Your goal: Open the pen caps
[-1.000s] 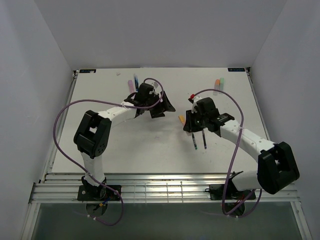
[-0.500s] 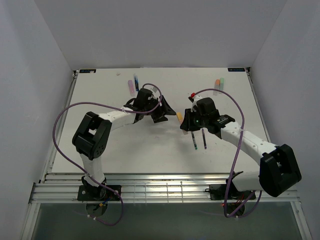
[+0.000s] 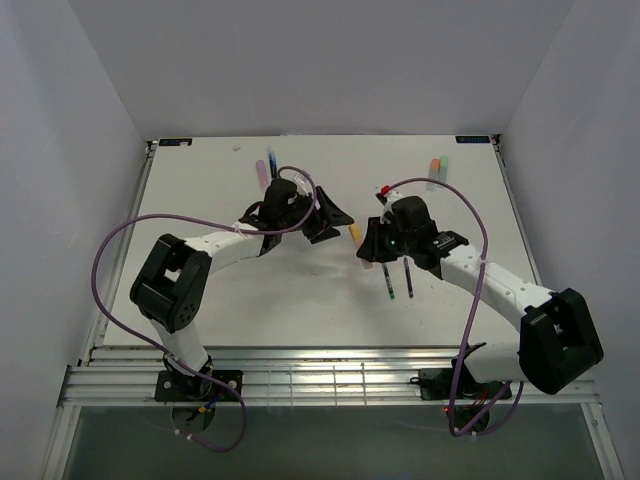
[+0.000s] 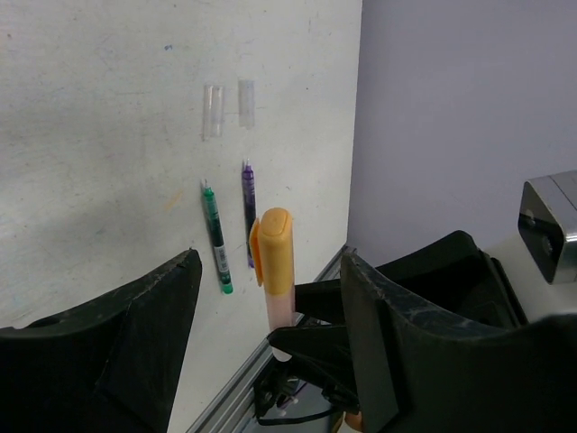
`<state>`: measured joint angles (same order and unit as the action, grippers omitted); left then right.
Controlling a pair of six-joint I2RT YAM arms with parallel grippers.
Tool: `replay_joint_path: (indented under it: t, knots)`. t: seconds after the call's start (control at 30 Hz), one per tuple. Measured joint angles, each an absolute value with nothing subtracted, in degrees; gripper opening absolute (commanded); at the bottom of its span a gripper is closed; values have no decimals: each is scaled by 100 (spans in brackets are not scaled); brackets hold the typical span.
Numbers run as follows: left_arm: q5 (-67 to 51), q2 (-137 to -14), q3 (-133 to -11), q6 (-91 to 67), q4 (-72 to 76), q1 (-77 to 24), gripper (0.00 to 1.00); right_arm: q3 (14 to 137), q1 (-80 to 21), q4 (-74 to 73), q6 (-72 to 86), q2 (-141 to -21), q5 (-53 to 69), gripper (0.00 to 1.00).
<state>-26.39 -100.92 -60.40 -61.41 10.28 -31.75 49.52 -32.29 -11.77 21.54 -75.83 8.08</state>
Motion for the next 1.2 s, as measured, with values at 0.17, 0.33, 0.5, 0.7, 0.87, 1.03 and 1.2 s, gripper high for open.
replay_joint_path:
  t: [0.17,0.33,0.5,0.7,0.87,1.03,1.2]
  knots:
    - [-2759,-10092,-6040,-6211,1223,-3253,72,4890,-3273,-1035,2248,-7570,943,8]
    - [-2836,-10095,-6042,-6261,1317,-3413,66,4890,-3308,-864,2375,-7570,1085,8]
    - [-2832,-10103,-6042,-6265,1337,-3452,56,4890,-3312,-788,2453,-7570,1140,8]
    - [-2797,-10103,-6042,-6285,1332,-3433,38,4860,-3308,-722,2510,-7505,1131,8]
    - [-2816,-10125,-6042,-6263,1339,-3435,21,4777,-3301,-676,2512,-7373,1103,18]
    - [-2836,-10162,-6042,-6257,1378,-3435,6,4779,-3306,-679,2497,-7400,1090,45]
    - [-2860,-10186,-6042,-6259,1378,-3435,0,4884,-3312,-685,2482,-7690,1157,41]
